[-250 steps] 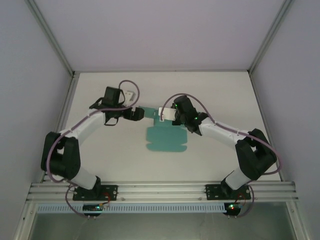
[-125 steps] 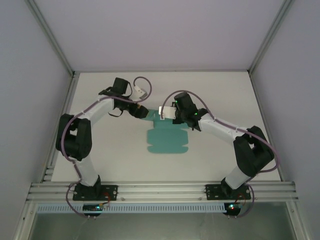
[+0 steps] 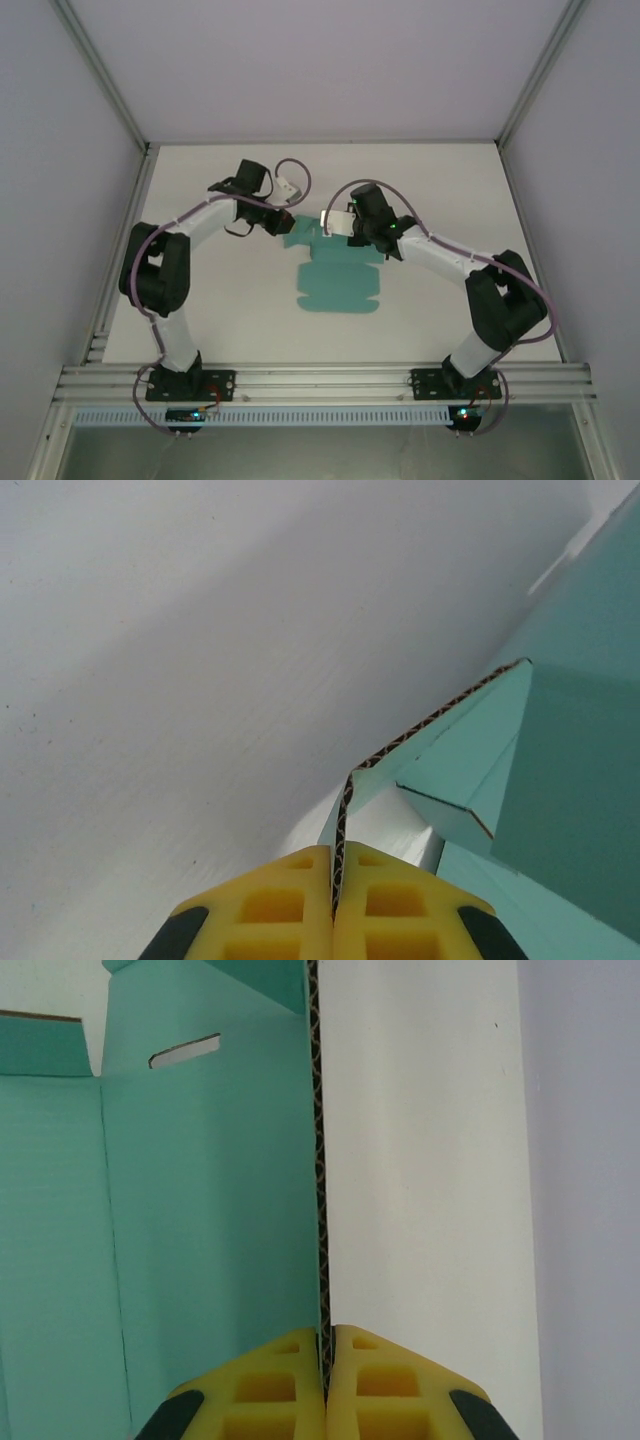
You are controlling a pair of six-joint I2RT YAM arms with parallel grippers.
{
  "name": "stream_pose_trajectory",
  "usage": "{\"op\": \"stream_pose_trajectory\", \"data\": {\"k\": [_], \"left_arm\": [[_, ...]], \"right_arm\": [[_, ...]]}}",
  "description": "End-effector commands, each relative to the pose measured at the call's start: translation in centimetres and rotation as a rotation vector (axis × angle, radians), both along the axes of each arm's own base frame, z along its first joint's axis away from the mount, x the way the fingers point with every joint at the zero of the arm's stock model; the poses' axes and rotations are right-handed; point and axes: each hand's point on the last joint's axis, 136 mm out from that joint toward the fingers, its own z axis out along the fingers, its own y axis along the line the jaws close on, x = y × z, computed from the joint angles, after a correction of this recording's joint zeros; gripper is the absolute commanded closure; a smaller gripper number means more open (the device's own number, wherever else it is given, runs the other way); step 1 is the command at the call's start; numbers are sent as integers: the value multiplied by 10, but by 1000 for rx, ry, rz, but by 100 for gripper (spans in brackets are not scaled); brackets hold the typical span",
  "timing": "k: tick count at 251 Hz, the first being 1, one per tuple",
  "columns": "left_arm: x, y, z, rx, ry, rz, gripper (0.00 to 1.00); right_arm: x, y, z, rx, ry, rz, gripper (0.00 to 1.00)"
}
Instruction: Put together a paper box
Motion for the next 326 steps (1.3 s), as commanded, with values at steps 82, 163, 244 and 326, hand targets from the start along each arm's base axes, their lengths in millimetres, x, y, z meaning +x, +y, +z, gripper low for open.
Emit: {"op": "stream_pose_trajectory", "data": {"k": [82,163,244,326], "left_arm": [[-15,-49,37,-92,-52,231,100],[-41,-79,21,-130,-121,129,100],[-46,-61,1,-153,-189,155,78],[-55,-4,34,-109,-251,331,0]], "right_arm": [[17,20,6,53,-144,-120,100],[13,24,3,150,-146,-113,100],[4,7,-8,138,-180,-28,100],[0,5,1,5,-295,62,100]]}}
